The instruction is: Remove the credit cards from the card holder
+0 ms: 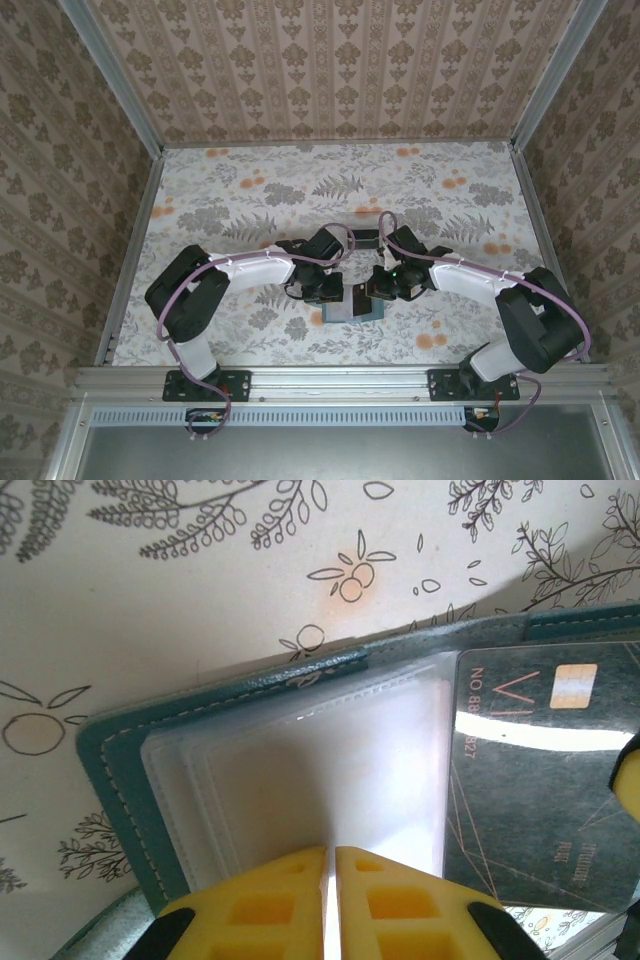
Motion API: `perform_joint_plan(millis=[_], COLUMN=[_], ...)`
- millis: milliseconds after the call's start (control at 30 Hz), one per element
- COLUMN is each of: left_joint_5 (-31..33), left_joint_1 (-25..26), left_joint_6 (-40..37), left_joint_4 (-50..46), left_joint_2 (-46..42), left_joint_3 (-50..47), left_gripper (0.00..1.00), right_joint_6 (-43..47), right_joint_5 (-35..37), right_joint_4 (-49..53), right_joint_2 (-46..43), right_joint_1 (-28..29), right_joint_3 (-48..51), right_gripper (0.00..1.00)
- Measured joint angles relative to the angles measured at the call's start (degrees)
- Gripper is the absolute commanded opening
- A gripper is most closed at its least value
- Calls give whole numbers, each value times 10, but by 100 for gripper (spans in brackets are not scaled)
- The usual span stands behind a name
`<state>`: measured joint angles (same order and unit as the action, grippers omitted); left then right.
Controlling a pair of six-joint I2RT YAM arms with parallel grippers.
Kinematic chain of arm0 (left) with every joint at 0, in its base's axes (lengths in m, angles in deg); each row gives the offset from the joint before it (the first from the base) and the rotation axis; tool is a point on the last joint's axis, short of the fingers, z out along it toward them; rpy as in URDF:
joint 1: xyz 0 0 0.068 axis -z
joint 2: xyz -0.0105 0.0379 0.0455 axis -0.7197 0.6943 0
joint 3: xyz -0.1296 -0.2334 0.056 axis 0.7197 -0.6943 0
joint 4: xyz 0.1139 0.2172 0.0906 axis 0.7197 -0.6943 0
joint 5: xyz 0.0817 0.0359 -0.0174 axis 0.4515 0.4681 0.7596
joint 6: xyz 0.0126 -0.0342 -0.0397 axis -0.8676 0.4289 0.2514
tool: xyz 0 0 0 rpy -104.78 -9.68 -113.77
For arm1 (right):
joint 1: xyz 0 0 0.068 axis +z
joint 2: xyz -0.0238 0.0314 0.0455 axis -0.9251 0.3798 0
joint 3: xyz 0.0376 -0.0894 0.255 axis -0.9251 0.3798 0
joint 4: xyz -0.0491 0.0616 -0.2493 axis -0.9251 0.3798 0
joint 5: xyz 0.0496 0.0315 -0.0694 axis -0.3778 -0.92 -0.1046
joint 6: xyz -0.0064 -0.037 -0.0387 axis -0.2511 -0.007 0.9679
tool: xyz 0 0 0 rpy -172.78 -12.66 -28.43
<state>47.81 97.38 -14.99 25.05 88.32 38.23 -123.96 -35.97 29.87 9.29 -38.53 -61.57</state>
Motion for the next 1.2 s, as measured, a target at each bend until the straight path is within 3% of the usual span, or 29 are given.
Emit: perform_joint_plan(millis=[300, 533, 1200], left_joint_5=[0, 0, 0], left_joint_1=[0, 0, 0], left_joint_6=[0, 0, 0], left_joint_4=[0, 0, -1], left_joint_2=[0, 0, 0], left_joint_3=[0, 0, 1], left_gripper=[12, 12, 12], right_joint_6=[13, 10, -8], right_joint_5=[-1, -7, -37], right_joint_4=[7, 7, 7], right_joint_2=[0, 1, -1], right_joint_1=[-2, -2, -3], right_joint_3=[-5, -6, 5], right_gripper=[7, 13, 13])
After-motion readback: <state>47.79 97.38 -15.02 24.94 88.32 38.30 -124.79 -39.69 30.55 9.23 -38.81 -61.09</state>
